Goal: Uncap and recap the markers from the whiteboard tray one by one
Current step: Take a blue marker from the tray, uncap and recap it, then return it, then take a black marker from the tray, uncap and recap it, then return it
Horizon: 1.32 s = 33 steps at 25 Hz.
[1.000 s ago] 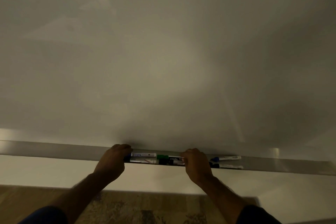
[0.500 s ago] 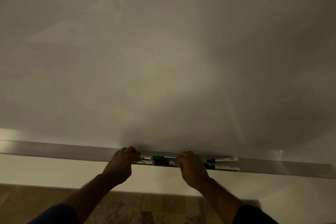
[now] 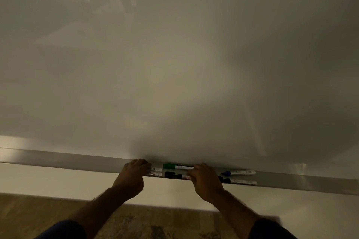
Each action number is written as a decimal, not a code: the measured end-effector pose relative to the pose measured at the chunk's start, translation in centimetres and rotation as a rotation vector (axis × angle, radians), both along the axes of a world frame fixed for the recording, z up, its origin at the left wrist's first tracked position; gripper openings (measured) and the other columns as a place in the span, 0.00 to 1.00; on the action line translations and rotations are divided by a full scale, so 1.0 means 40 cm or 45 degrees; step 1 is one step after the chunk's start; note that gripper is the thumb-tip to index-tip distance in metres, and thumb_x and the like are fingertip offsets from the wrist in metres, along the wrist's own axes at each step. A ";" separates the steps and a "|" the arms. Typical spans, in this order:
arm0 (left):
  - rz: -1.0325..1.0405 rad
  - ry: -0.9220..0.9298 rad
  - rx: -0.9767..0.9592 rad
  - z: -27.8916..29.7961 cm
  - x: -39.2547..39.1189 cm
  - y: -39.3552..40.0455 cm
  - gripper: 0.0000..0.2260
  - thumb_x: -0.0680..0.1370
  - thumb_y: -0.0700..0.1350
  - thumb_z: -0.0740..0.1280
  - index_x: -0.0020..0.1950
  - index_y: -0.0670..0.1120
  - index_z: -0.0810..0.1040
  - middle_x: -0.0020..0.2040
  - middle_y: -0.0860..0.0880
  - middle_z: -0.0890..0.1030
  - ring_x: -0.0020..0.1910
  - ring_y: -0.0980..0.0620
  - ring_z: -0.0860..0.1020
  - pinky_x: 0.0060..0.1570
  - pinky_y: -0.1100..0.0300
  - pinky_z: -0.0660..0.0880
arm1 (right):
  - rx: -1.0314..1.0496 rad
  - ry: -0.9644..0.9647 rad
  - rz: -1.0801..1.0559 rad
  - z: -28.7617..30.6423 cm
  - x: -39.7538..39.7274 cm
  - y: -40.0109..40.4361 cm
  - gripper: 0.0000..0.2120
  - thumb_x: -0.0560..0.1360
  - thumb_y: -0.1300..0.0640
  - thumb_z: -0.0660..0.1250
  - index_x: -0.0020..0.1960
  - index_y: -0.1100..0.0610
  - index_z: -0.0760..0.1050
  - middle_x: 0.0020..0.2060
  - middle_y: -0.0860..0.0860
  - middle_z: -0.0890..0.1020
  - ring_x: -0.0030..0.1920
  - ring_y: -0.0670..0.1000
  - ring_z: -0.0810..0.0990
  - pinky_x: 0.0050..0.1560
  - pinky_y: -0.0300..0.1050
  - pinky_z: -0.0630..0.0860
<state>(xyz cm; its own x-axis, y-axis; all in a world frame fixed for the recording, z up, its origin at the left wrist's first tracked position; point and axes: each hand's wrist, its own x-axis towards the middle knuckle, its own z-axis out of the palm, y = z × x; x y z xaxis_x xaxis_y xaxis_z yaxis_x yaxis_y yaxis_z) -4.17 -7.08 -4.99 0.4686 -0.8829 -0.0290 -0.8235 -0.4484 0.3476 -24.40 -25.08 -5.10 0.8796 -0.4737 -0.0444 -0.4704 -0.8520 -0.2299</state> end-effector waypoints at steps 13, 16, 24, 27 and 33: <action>-0.171 -0.301 0.120 -0.013 -0.148 -0.111 0.15 0.76 0.52 0.65 0.61 0.53 0.73 0.65 0.51 0.70 0.65 0.50 0.64 0.67 0.53 0.61 | 0.001 0.112 -0.010 -0.005 -0.037 -0.049 0.11 0.79 0.52 0.60 0.57 0.53 0.77 0.56 0.52 0.76 0.59 0.55 0.71 0.61 0.51 0.65; -0.163 -0.318 0.131 -0.015 -0.153 -0.113 0.14 0.76 0.49 0.65 0.60 0.52 0.74 0.64 0.51 0.71 0.64 0.50 0.65 0.66 0.53 0.62 | 0.002 0.087 -0.038 0.006 -0.055 -0.064 0.10 0.79 0.53 0.60 0.58 0.52 0.76 0.55 0.52 0.76 0.58 0.55 0.71 0.60 0.50 0.65; -0.184 -0.298 -0.031 0.049 -0.138 -0.119 0.08 0.77 0.49 0.63 0.55 0.54 0.77 0.51 0.53 0.80 0.53 0.52 0.71 0.57 0.56 0.65 | 0.005 -0.037 0.004 0.104 -0.089 -0.069 0.10 0.80 0.55 0.58 0.57 0.53 0.75 0.54 0.53 0.75 0.54 0.57 0.74 0.53 0.51 0.69; -0.171 -0.253 -0.255 0.139 -0.124 -0.119 0.08 0.75 0.47 0.67 0.54 0.55 0.79 0.47 0.53 0.82 0.49 0.51 0.75 0.51 0.57 0.65 | 0.048 -0.185 0.031 0.188 -0.094 -0.065 0.08 0.80 0.56 0.59 0.56 0.53 0.74 0.53 0.53 0.74 0.49 0.57 0.76 0.50 0.52 0.74; -0.128 -0.199 -0.702 0.393 -0.108 -0.116 0.12 0.73 0.41 0.71 0.55 0.49 0.81 0.46 0.50 0.81 0.47 0.49 0.74 0.44 0.57 0.70 | -0.006 -0.632 0.145 0.432 -0.097 -0.071 0.10 0.80 0.56 0.60 0.58 0.56 0.75 0.48 0.53 0.79 0.41 0.52 0.77 0.41 0.47 0.76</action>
<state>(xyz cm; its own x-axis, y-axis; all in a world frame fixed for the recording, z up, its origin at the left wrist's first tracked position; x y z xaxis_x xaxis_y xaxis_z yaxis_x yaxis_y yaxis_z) -8.51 -11.72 10.74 0.3436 -0.7882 0.5106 -0.9129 -0.1528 0.3785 -28.30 -27.93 12.18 0.8403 -0.3727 0.3937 -0.2097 -0.8931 -0.3979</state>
